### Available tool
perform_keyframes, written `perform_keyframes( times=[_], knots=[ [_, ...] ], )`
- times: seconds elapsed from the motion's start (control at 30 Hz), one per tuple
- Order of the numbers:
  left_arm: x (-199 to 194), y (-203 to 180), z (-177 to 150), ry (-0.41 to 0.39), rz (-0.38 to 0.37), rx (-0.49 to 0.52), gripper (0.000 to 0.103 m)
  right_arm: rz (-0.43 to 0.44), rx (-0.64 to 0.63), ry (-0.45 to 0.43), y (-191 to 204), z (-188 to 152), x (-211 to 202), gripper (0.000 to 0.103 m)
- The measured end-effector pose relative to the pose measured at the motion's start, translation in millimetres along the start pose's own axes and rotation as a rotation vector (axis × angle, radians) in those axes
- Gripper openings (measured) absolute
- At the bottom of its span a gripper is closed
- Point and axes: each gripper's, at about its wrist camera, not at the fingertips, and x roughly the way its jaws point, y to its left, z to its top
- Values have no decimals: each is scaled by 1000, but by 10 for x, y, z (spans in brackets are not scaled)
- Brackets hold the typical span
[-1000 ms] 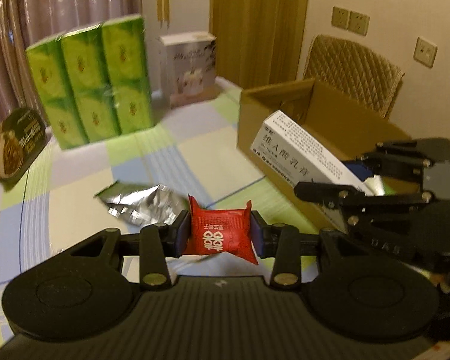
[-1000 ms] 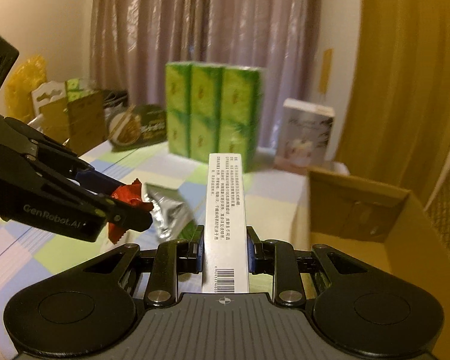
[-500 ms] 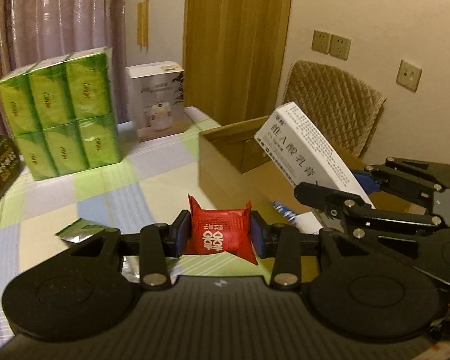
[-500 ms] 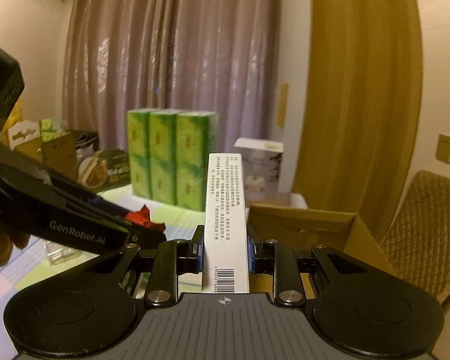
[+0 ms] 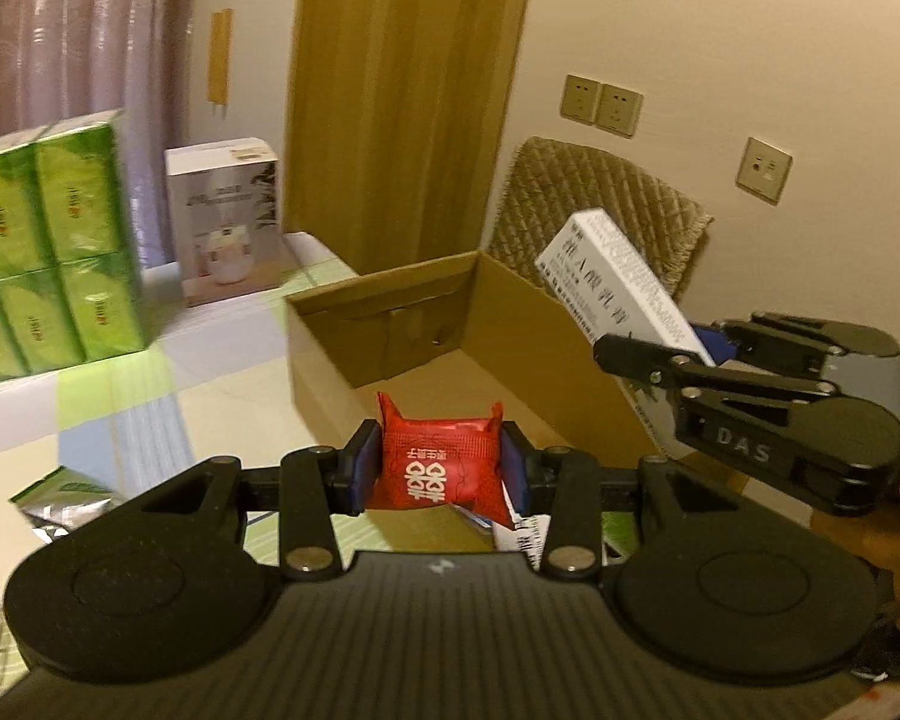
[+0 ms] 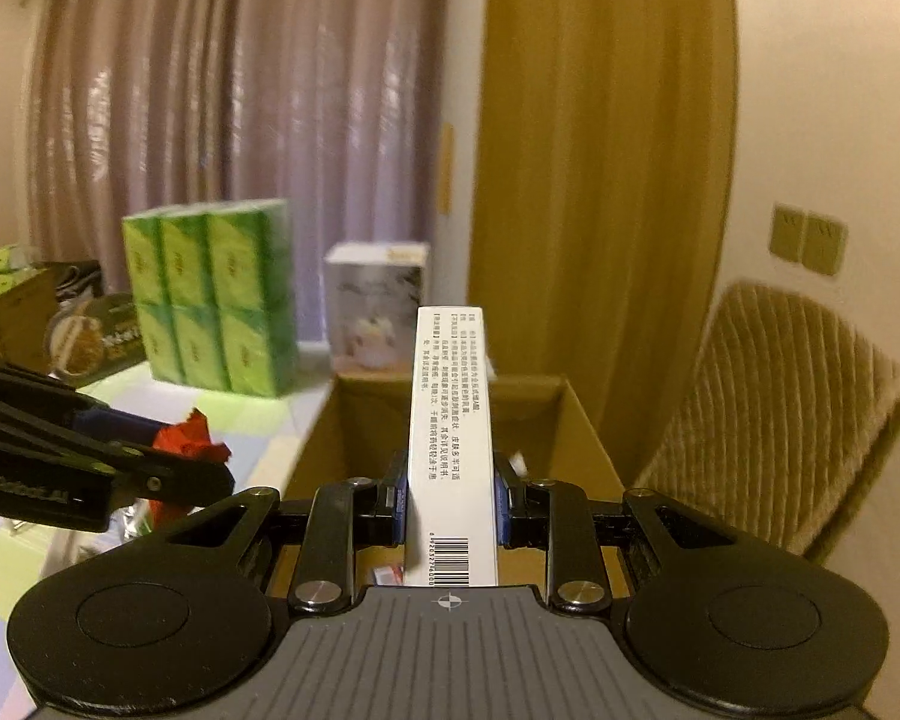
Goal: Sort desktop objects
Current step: 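Lower both held items into the cardboard box and open both tools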
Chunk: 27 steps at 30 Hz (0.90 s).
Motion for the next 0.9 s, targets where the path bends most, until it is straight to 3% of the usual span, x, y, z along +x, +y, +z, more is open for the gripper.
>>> perform_keyframes(
  times=[0.33, 0.9],
  knots=[
    [323, -231, -1, 38, -52, 26, 36, -25, 70, 80, -310, -87, 100, 23],
    [552, -342, -25, 71, -67, 34, 36, -16, 75, 93, -352, -133, 112, 23]
  ],
)
